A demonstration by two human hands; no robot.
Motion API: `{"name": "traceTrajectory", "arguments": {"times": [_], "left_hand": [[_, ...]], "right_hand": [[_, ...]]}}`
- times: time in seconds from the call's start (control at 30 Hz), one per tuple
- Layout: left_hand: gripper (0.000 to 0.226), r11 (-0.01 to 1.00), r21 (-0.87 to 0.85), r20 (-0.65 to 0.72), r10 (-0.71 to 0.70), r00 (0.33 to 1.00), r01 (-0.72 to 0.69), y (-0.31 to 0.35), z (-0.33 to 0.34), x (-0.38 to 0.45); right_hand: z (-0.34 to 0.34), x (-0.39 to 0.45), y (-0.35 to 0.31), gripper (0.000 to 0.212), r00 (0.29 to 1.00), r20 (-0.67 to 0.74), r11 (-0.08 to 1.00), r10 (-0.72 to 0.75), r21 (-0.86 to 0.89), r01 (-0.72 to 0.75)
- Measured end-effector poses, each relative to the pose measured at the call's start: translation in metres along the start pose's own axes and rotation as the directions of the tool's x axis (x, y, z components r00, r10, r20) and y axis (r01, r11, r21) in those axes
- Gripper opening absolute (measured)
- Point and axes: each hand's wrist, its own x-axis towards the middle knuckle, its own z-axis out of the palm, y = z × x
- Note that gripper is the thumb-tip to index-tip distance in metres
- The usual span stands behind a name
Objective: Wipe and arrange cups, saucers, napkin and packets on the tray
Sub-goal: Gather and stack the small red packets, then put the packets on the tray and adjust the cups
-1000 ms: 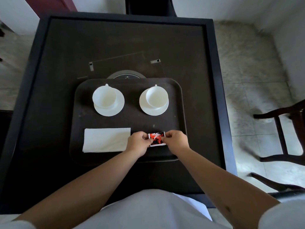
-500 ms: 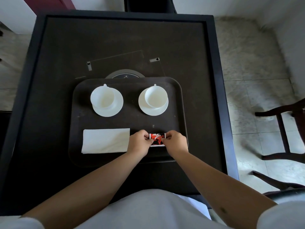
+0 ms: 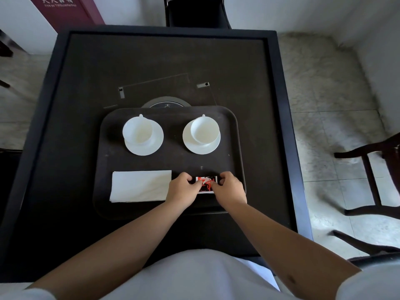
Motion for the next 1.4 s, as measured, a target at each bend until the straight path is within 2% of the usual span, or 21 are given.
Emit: {"name": "traceTrajectory", "arguments": {"times": [0.07,0.13,0.27,0.37,0.47,0.6,0.8,1.2,1.4], "left_hand": [[0.044,1.0,0.013,-0.003,0.023,1.0,-0.023,-0.002,-0.005,-0.005],[0.053,0.985,0.138,-0.012,0.107,0.994,-0.105,-0.007,-0.012,-0.012],[0.066,0.861,0.41,-0.065,0.356,0.932,-0.3,-0.022,-0.024,-0.024],[0.078,0.779,0.545,-0.093,0.424,0.901,-0.31,-0.027,-0.035,-0.033],[0.091,0.723,0.622,-0.129,0.473,0.871,-0.301,-0.027,-0.049,-0.044],[0.103,0.678,0.66,-0.183,0.563,0.806,-0.324,-0.025,-0.067,-0.063],[0.111,0.646,0.688,-0.222,0.622,0.751,-0.332,-0.021,-0.09,-0.082],[0.104,0.594,0.704,-0.137,0.651,0.747,-0.389,-0.027,-0.14,-0.09],[0.093,0.536,0.718,-0.054,0.678,0.733,-0.444,-0.021,-0.14,-0.081]], "right_hand": [[-0.003,-0.005,0.0,0.051,0.999,0.01,0.997,-0.041,-0.064,0.041],[-0.007,-0.011,0.001,0.056,0.994,0.022,0.983,-0.107,-0.15,0.109],[-0.018,-0.027,0.003,0.073,0.953,0.007,0.884,-0.304,-0.37,0.285],[-0.026,-0.04,0.003,0.092,0.907,0.007,0.764,-0.42,-0.536,0.358],[-0.034,-0.055,-0.001,0.103,0.885,-0.006,0.7,-0.466,-0.614,0.365],[-0.047,-0.076,-0.01,0.111,0.85,-0.07,0.682,-0.522,-0.633,0.366],[-0.056,-0.099,-0.027,0.112,0.807,-0.11,0.642,-0.58,-0.672,0.37],[-0.036,-0.129,-0.062,0.114,0.815,-0.152,0.653,-0.56,-0.686,0.321],[-0.04,-0.123,-0.067,0.102,0.83,-0.125,0.685,-0.543,-0.638,0.352]]}}
